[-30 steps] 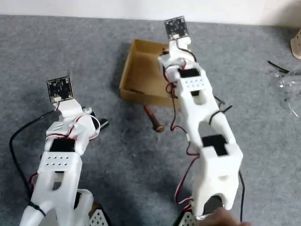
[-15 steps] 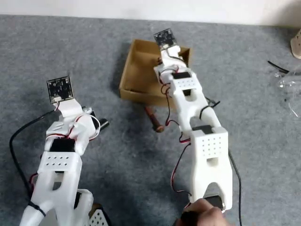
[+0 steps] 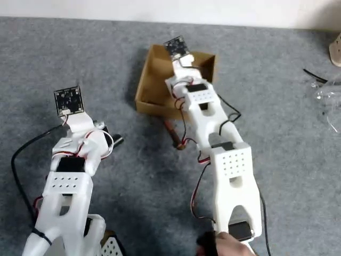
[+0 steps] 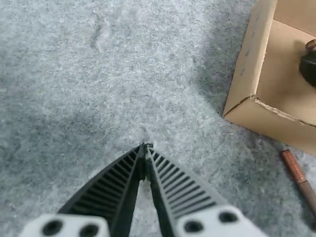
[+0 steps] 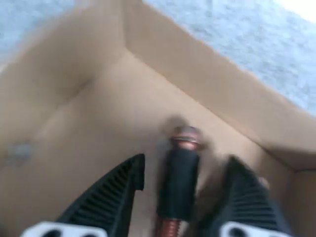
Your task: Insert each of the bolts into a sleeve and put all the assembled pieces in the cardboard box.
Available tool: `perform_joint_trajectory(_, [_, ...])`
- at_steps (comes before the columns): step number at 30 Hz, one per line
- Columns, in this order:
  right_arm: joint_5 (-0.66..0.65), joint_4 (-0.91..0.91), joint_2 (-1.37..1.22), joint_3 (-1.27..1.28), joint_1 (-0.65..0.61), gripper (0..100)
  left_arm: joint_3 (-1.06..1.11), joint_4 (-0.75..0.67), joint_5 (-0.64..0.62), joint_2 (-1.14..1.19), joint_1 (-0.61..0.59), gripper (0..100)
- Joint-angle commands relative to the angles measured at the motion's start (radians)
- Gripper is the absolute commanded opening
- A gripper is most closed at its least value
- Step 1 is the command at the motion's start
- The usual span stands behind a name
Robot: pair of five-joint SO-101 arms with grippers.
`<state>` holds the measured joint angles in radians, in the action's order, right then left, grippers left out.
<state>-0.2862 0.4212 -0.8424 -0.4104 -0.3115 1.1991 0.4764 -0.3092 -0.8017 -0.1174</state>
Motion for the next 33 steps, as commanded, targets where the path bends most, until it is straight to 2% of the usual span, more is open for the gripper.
perform_joint_trajectory(1, [-0.005, 0.076, 0.033, -0.071, 0.021, 28.1, -0.008, -0.021, 0.014, -0.002, -0.002, 1])
perform_joint_trajectory(15, [-0.002, 0.55, 0.266, -0.268, -0.002, 28.1, -0.01, -0.021, 0.014, -0.002, -0.002, 1])
perform_joint_trajectory(30, [-0.002, 0.862, 0.581, -0.26, -0.039, 28.1, -0.008, -0.021, 0.015, -0.002, -0.004, 1])
perform_joint_trajectory(33, [0.061, 0.911, 0.645, -0.26, -0.038, 28.1, -0.007, -0.021, 0.015, -0.002, -0.004, 1])
